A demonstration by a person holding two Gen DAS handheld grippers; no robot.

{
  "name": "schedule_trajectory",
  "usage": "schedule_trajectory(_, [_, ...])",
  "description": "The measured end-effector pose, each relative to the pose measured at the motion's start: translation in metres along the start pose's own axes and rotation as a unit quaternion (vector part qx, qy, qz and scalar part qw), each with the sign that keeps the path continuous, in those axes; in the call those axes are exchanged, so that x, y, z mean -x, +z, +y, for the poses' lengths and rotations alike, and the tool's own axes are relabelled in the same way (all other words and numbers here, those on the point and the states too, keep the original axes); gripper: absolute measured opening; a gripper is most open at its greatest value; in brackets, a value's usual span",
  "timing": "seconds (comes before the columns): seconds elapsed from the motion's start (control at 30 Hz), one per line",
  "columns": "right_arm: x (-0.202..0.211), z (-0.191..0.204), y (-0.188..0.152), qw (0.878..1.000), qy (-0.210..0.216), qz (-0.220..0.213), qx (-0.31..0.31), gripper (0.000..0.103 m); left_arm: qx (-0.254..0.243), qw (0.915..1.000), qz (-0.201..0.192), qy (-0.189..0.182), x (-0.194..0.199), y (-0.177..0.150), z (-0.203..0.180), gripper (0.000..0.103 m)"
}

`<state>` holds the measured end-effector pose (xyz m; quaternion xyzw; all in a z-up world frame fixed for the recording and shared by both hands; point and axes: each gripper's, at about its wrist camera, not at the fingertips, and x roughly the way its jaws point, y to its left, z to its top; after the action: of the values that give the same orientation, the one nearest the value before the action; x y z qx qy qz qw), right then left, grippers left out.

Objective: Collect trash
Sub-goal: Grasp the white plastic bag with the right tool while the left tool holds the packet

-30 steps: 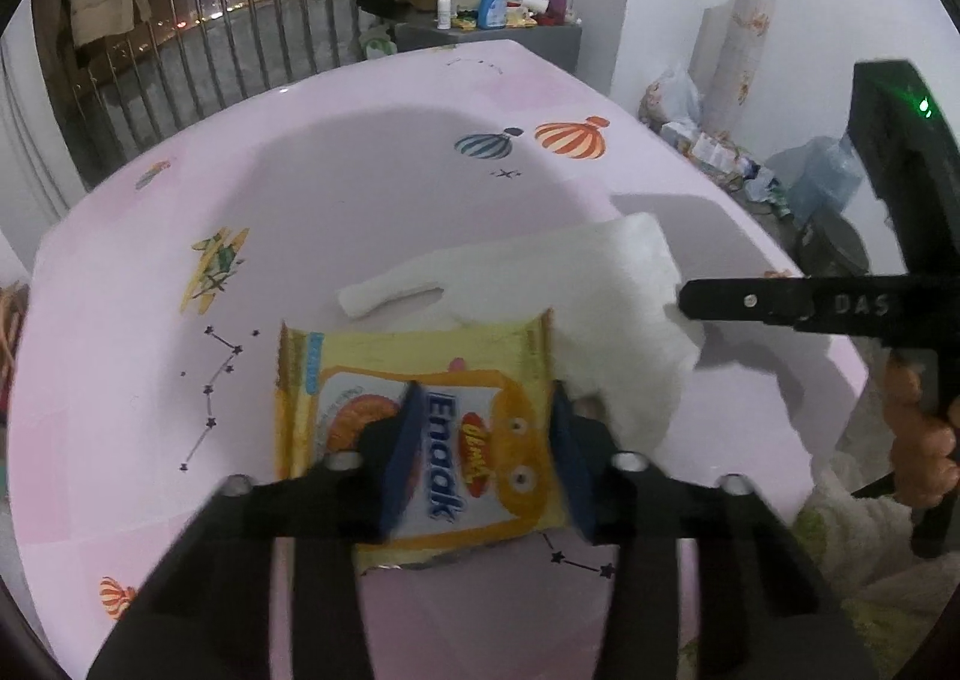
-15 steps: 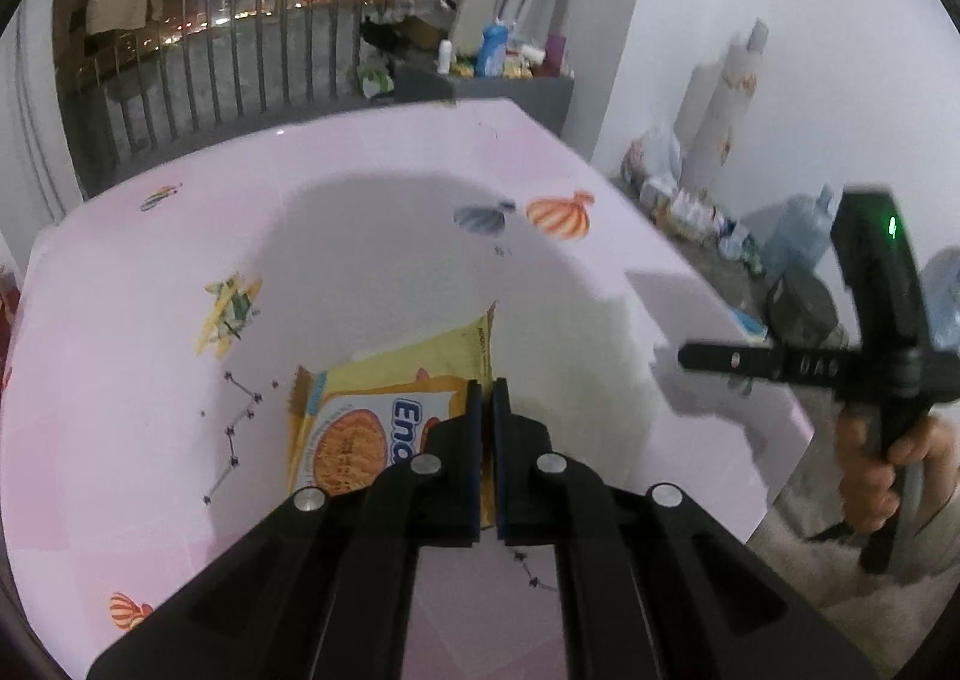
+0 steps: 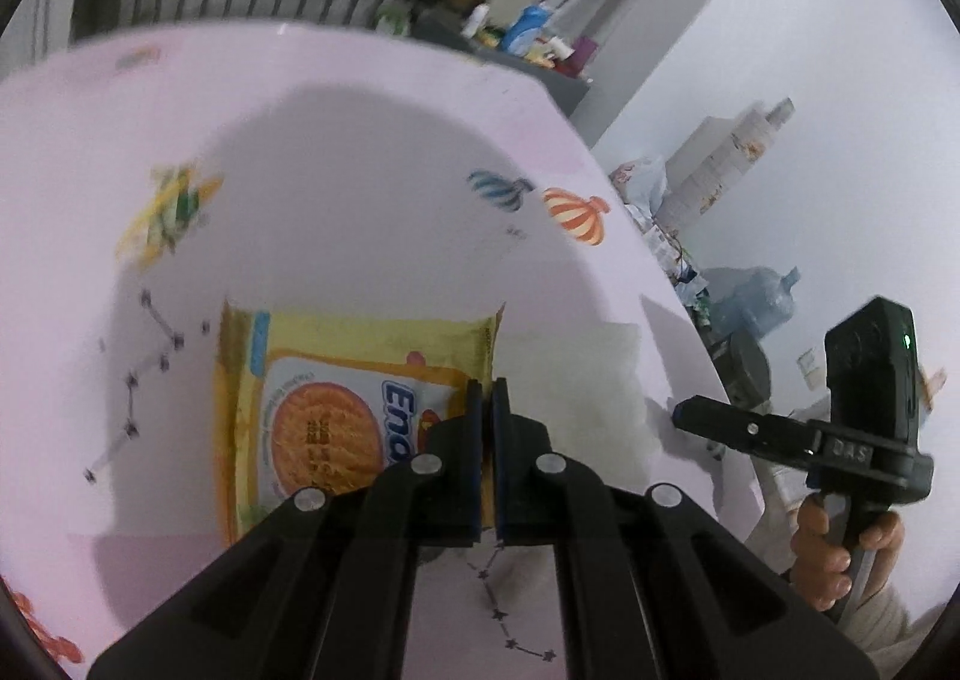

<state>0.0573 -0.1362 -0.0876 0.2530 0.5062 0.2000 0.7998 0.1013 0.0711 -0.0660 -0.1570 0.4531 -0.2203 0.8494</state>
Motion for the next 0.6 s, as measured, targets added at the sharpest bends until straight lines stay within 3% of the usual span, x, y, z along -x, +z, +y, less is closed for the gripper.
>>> schedule_trajectory(0.1, [-0.005, 0.003, 0.002, 1.0, 0.012, 0.007, 0.001, 0.035, 0.017, 0.9997, 0.001, -0.015, -0.001, -0.001, 0.008, 0.002])
schedule_trajectory(0.47, [-0.028, 0.023, 0.004, 0.999, 0.045, 0.024, 0.015, 0.034, 0.016, 0.9997, 0.0, -0.019, -0.001, -0.004, 0.01, 0.002])
schedule_trajectory(0.6, [-0.032, 0.021, 0.001, 0.999, 0.046, 0.027, 0.004, 0.014, 0.014, 0.9997, -0.001, -0.018, 0.0, -0.005, 0.01, 0.002])
